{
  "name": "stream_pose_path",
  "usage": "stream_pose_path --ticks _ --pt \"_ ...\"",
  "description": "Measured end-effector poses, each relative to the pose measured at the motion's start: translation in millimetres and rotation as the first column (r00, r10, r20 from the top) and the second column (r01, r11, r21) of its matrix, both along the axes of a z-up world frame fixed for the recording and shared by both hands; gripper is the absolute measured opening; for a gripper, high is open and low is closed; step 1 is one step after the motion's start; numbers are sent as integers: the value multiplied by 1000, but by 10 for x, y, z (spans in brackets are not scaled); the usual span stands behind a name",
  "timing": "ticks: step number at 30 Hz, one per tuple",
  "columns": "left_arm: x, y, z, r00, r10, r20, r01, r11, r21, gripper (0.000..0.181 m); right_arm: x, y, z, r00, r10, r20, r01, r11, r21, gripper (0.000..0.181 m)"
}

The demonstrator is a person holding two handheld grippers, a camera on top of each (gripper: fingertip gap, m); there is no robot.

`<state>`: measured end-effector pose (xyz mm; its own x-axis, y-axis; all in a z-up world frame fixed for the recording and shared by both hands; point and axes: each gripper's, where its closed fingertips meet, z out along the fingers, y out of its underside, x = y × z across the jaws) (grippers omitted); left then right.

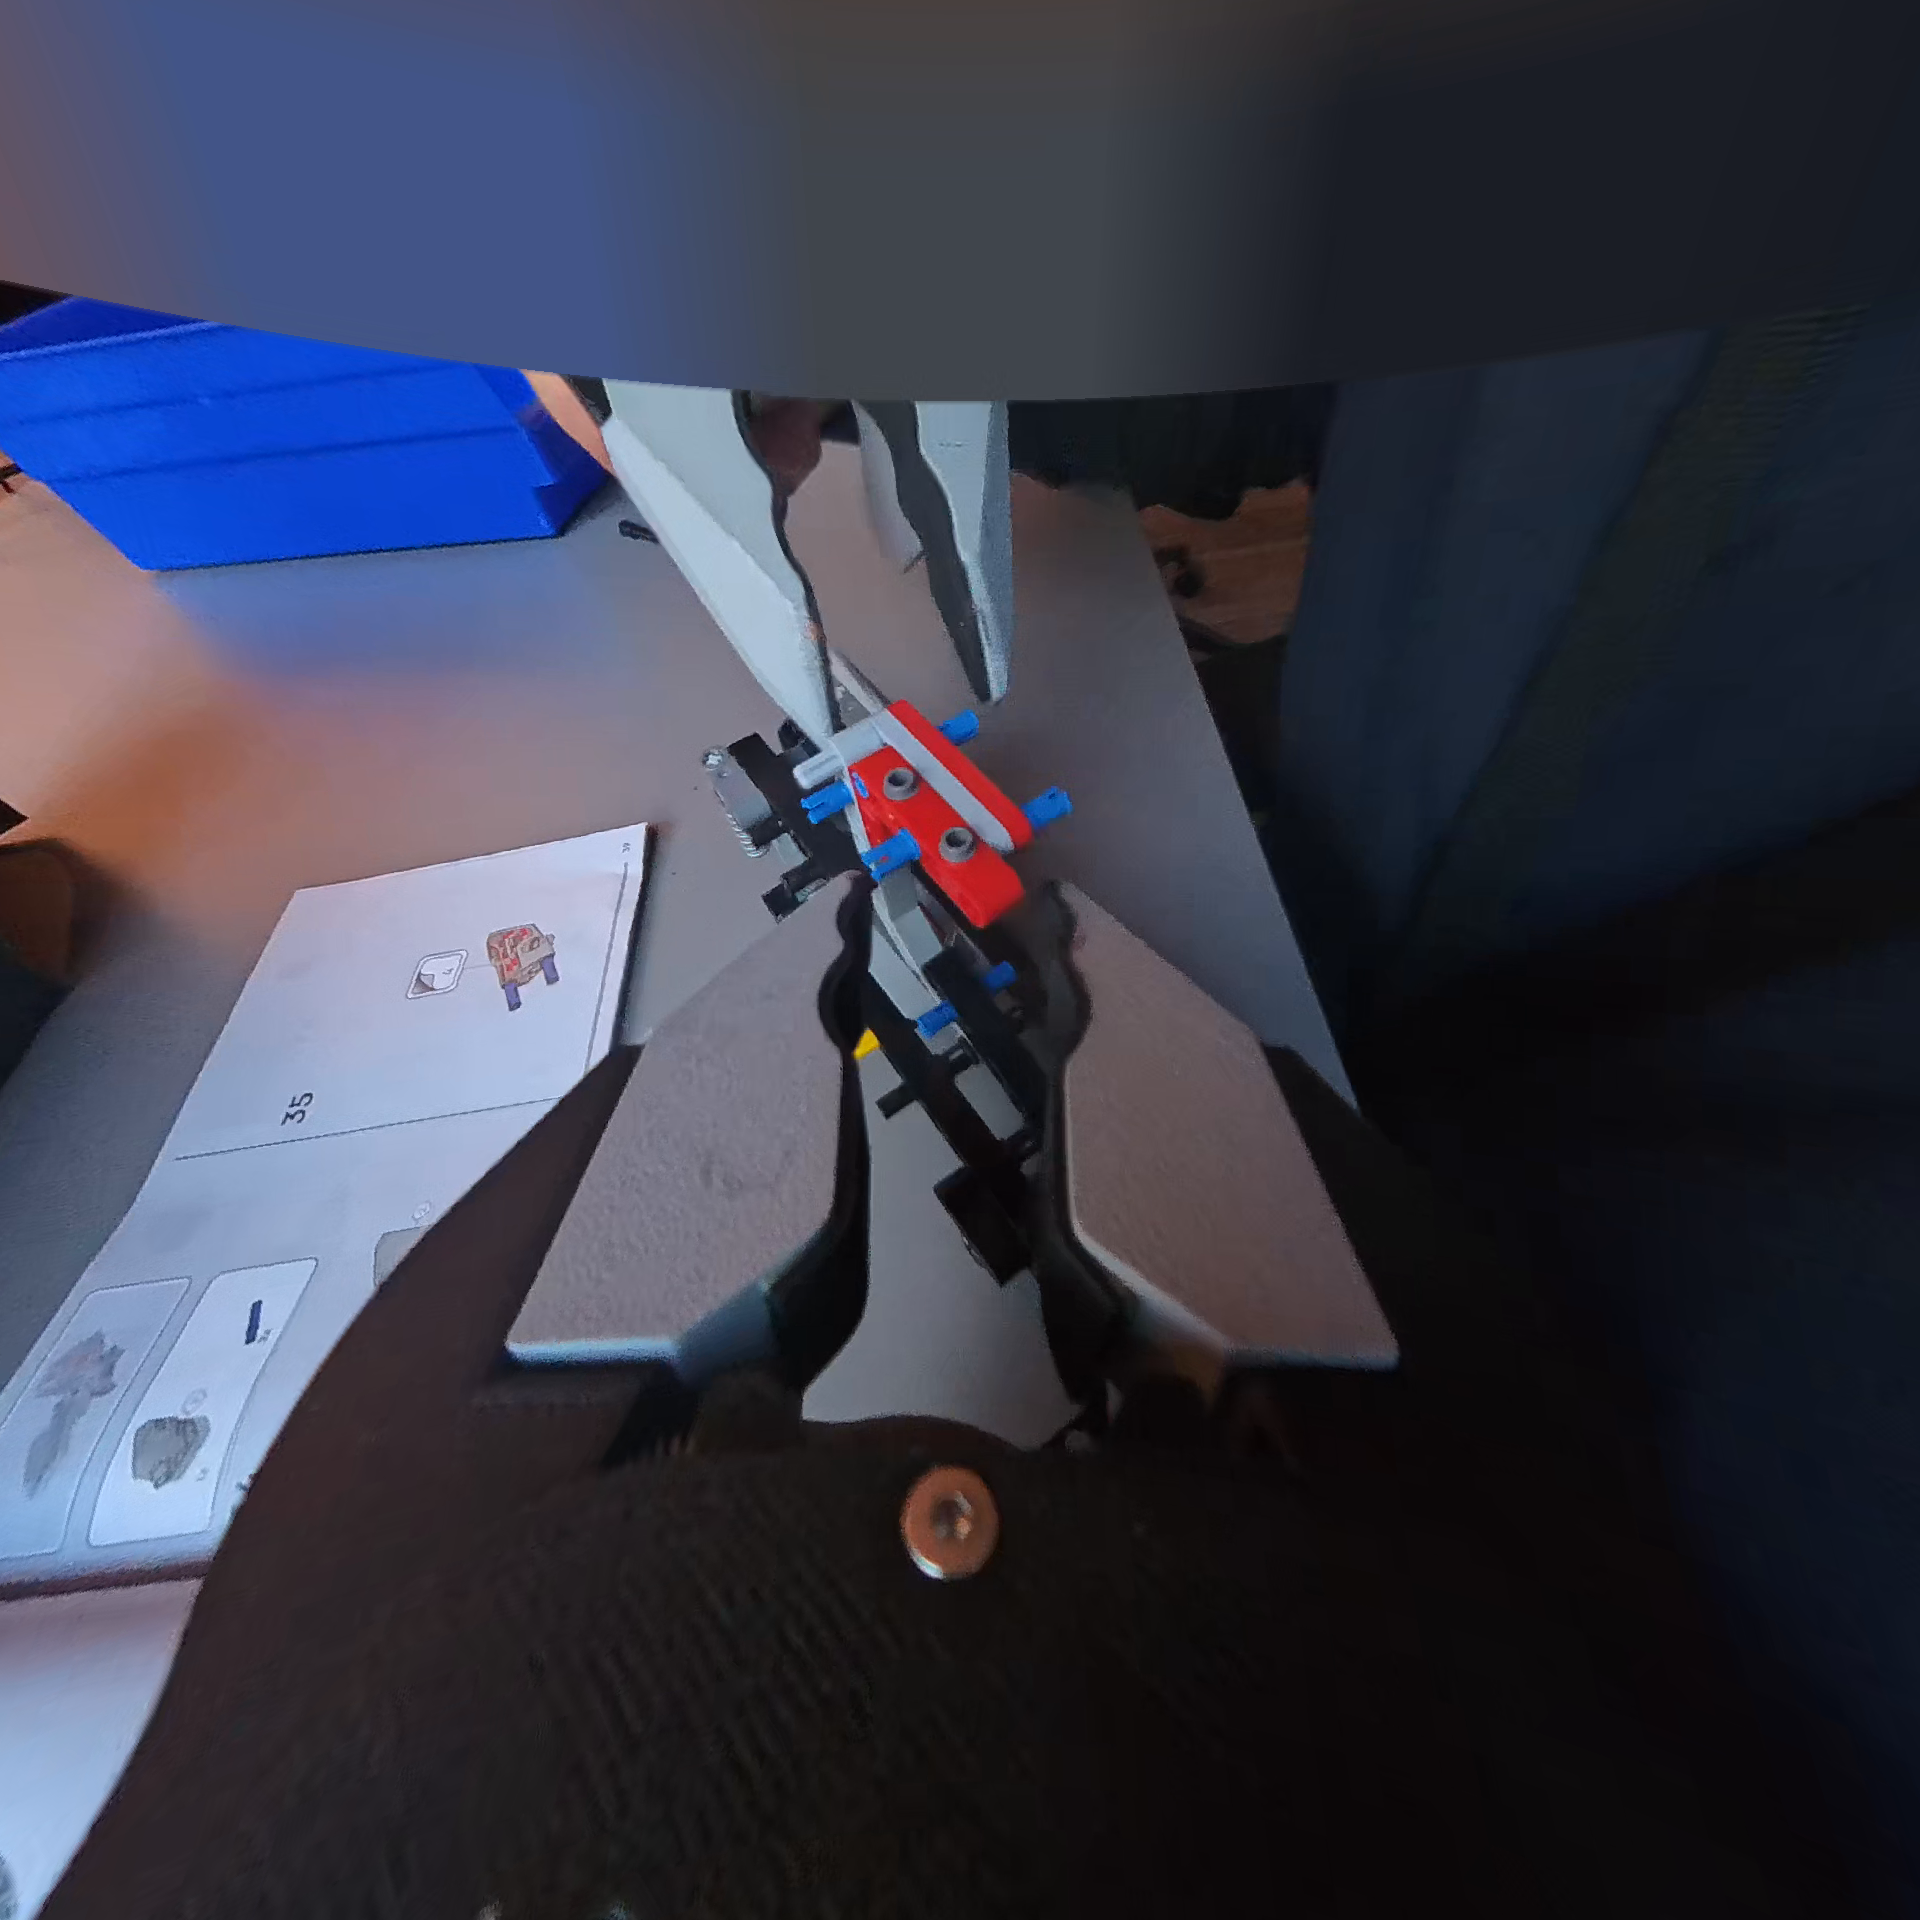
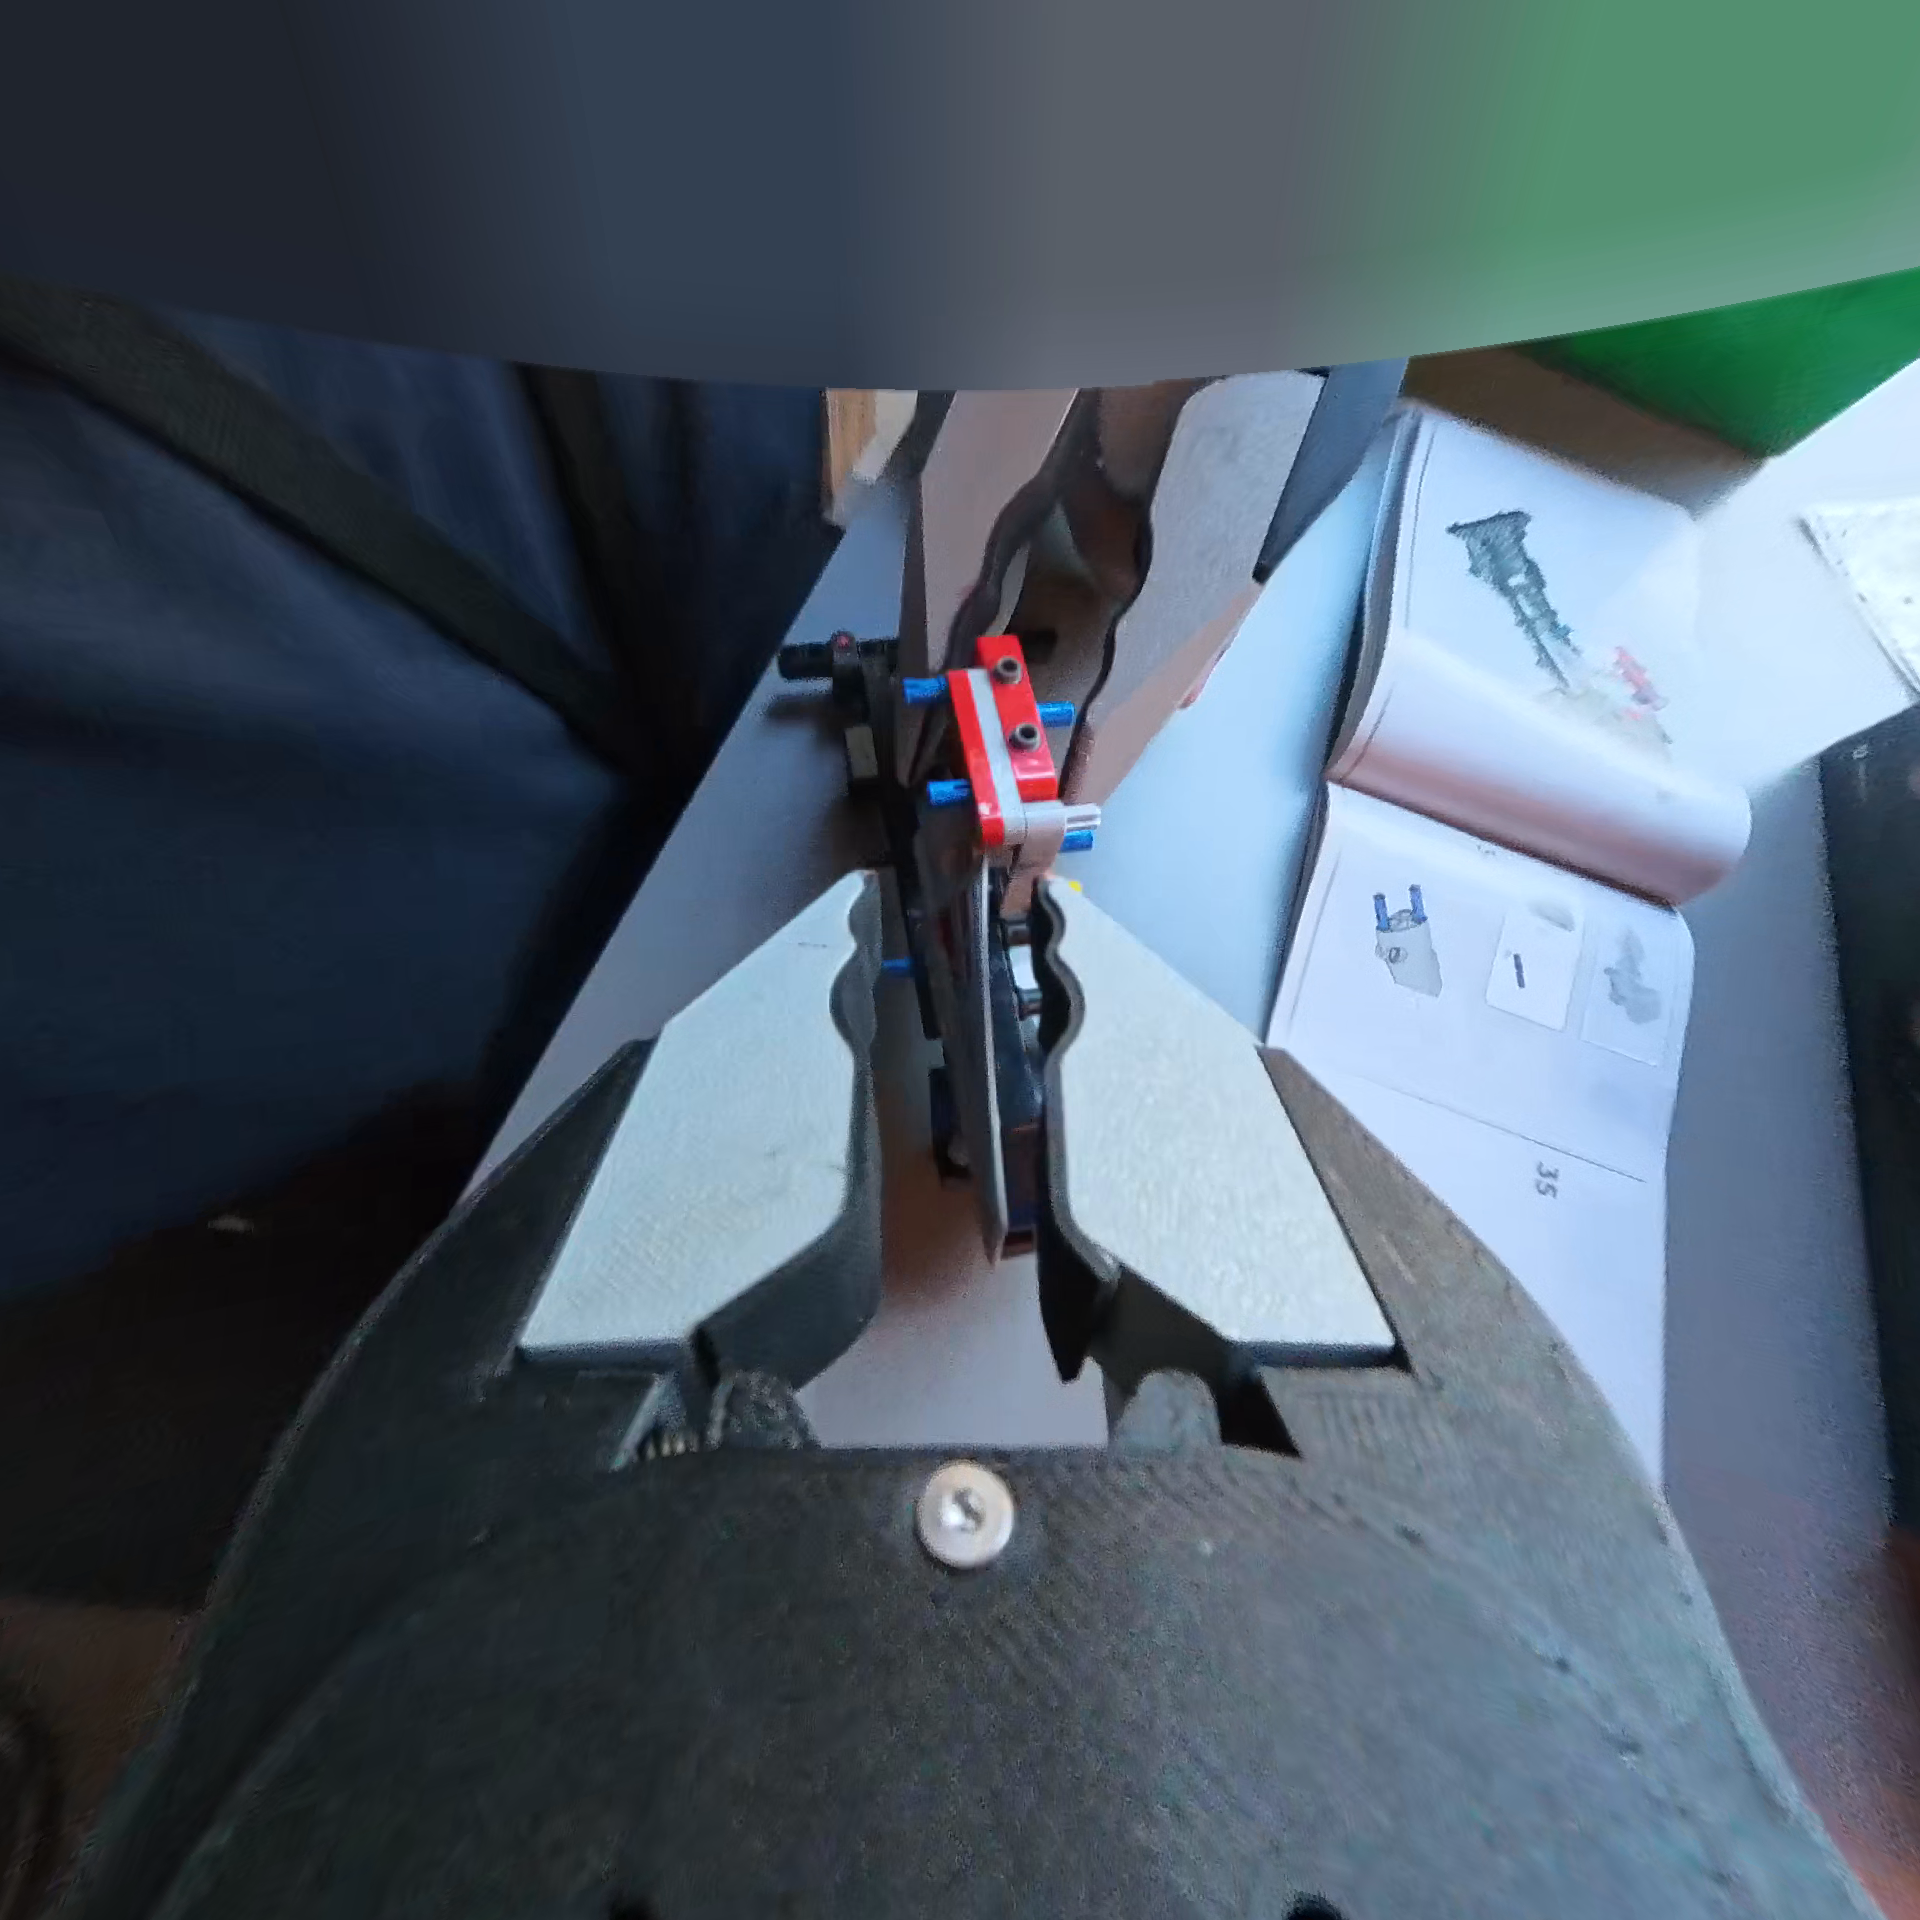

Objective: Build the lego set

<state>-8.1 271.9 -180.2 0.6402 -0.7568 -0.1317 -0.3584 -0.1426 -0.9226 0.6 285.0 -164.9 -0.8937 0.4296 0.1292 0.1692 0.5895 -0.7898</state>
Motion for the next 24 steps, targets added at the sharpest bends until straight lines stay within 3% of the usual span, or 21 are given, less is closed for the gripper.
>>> stream_pose_path --ticks 8,13,24 --pt "-80 -59 131 988 108 109 -105 994 -32 28 -103 93 -13 996 -84 -30 81 993 -87 23" --pt "-86 -71 109 990 114 85 -107 991 -82 29 -105 75 52 997 -82 -13 77 975 -208 21" --pt "-100 -114 119 987 59 152 -48 996 -79 22 -153 -52 -64 998 -60 30 65 973 -220 20"
